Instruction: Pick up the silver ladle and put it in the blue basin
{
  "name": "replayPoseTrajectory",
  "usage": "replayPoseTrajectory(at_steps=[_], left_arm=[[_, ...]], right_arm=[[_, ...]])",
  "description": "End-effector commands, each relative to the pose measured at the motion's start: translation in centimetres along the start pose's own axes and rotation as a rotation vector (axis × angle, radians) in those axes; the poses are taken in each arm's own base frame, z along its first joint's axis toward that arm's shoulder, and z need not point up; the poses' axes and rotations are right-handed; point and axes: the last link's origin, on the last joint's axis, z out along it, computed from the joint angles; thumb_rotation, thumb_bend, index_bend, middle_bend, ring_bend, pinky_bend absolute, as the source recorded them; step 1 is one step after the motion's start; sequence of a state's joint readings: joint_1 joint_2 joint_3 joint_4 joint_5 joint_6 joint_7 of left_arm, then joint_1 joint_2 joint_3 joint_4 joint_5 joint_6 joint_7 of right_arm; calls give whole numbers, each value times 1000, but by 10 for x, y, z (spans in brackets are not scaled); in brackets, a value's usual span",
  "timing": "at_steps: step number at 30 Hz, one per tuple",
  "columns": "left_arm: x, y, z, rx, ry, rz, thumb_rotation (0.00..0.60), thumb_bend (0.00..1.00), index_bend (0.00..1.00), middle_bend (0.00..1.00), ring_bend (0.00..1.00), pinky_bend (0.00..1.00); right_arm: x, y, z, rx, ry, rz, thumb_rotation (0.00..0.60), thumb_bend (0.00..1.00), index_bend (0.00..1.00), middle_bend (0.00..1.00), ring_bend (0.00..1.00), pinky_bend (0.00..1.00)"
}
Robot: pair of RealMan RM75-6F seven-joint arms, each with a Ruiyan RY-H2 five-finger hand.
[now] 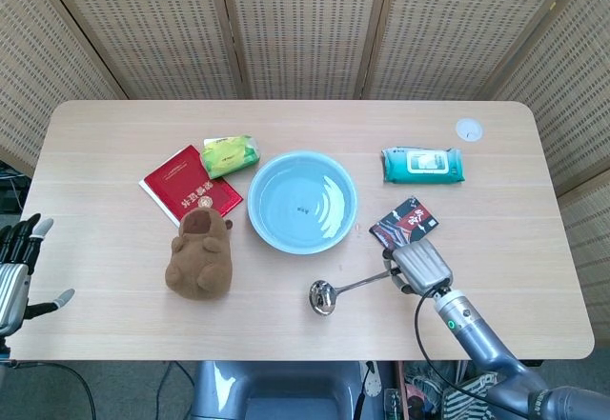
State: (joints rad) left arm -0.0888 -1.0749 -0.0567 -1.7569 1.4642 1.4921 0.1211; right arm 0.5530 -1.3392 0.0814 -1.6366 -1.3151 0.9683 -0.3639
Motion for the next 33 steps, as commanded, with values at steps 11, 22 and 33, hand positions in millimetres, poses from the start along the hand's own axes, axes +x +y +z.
replayPoseTrajectory(at_steps=[11, 22, 33], left_arm=[[-5, -3, 9, 22, -25, 4, 600, 0, 0, 0, 0, 0], [-12, -6, 25, 29, -51, 10, 600, 0, 0, 0, 0, 0], [-10, -14, 33, 74, -59, -19, 600, 0, 0, 0, 0, 0]], right_arm=[[84, -28, 28, -2, 80, -109, 600, 695, 725, 943, 901, 1000], [132, -52, 101, -159, 71, -179, 600, 695, 726, 943, 901, 1000], [115, -71, 170, -337, 156, -484, 600, 701, 741, 952, 905, 1000]])
